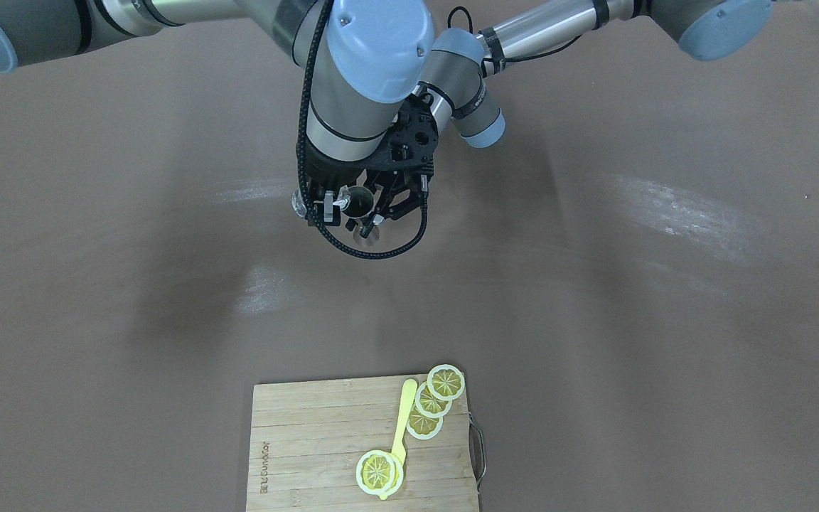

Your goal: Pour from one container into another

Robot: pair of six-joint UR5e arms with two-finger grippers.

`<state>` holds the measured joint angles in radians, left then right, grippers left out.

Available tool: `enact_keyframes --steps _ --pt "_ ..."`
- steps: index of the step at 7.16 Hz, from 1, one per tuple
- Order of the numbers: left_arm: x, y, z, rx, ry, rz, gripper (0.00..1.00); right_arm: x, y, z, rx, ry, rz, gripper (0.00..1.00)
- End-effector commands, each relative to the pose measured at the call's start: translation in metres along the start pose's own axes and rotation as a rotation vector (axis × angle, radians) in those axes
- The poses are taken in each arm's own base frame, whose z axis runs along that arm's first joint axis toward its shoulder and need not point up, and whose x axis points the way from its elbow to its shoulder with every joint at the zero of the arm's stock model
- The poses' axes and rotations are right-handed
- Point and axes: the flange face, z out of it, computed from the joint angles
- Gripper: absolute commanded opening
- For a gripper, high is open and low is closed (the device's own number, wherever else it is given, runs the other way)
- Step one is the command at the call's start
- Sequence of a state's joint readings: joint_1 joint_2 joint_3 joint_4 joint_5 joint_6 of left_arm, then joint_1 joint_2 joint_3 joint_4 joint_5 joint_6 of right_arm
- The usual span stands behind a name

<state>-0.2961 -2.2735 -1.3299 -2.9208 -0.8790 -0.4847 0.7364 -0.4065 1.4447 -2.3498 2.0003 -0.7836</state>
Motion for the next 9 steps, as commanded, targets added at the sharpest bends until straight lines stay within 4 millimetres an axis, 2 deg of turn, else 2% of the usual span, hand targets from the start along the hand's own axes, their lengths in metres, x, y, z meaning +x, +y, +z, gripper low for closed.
enact_keyframes --steps 1,5,6,8,9 --pt "0.0 0.0 0.0 0.001 0.0 -0.001 0.0 -0.001 0.001 -0.002 -0.006 -0.003 -0.012 0.0" --pt "0.0 0.0 0.0 0.001 0.0 -0.001 0.0 -0.008 0.013 -0.011 0.046 0.012 -0.022 0.0" --pt "0.0 0.0 0.0 0.001 0.0 -0.001 0.0 -0.007 0.022 -0.014 0.082 0.027 -0.024 0.0" --pt "0.0 0.001 0.0 0.0 0.0 0.0 0.0 -0.007 0.06 -0.016 0.162 0.057 -0.017 0.0" --pt "0.0 0.001 0.0 0.0 0.0 0.0 0.0 -0.008 0.089 -0.018 0.204 0.086 -0.009 0.0"
